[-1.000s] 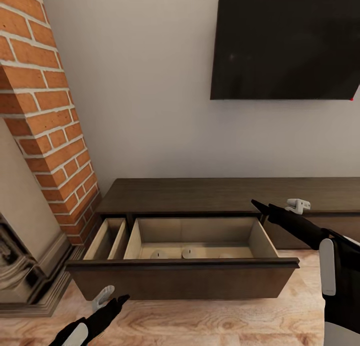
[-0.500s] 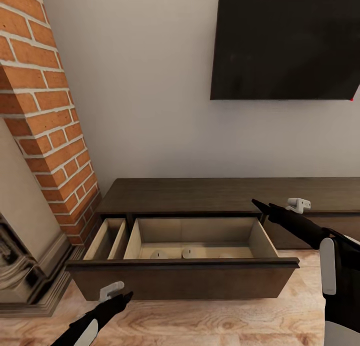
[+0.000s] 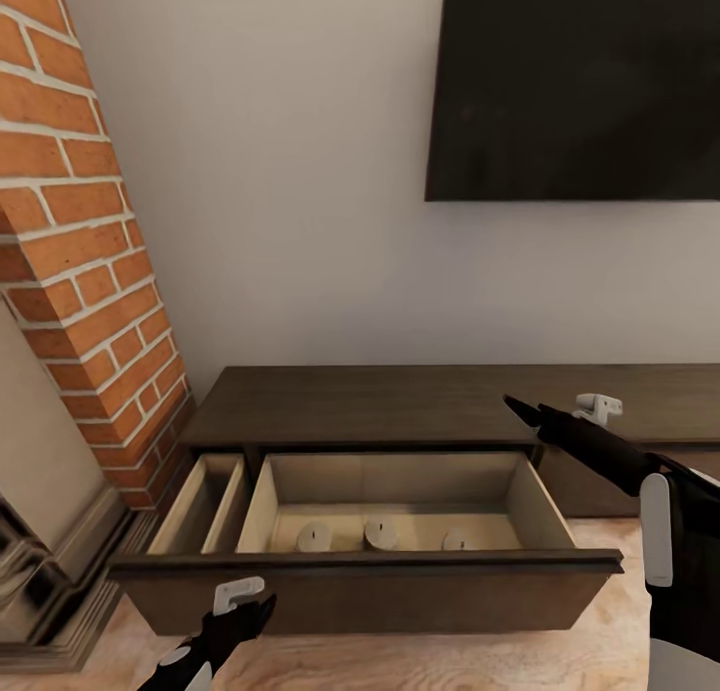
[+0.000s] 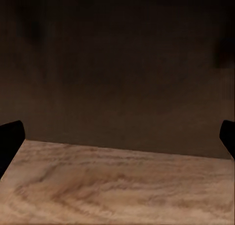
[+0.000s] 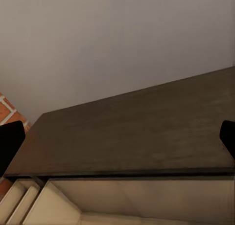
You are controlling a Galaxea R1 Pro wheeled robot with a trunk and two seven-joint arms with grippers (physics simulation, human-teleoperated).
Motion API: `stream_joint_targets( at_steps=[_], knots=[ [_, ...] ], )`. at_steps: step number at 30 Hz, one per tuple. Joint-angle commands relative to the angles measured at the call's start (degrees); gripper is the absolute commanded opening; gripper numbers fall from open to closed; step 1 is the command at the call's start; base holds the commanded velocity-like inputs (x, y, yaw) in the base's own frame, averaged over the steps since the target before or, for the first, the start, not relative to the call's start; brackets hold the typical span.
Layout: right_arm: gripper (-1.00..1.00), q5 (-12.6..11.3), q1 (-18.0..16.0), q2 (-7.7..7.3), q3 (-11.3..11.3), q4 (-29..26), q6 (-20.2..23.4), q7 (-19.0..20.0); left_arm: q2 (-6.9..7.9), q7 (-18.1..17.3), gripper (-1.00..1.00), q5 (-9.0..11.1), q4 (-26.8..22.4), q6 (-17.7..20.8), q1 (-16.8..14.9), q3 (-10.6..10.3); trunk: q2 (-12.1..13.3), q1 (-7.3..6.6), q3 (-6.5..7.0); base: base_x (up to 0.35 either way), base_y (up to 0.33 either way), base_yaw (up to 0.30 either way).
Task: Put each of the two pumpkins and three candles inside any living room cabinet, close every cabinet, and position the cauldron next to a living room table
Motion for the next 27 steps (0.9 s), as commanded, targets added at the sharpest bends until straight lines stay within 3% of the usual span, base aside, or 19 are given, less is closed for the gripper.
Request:
stream_joint_targets(
  at_steps=[1,27],
  knots=[
    [1.00,-0.33,-0.06,-0.01,-0.07,-0.01,0.41,0.03,0.07,-0.11,1.00,0.53,0.10,-0.33,-0.04,-0.40,-0.02,0.02,-0.05,0.333,0.000,0.000],
    [1.00,-0.33,-0.10,-0.02,-0.12,-0.01,0.41,0.04,0.37,-0.44,1.00,0.52,0.16,-0.56,-0.03,-0.30,-0.02,0.02,-0.05,0.336,0.036,0.000]
  ],
)
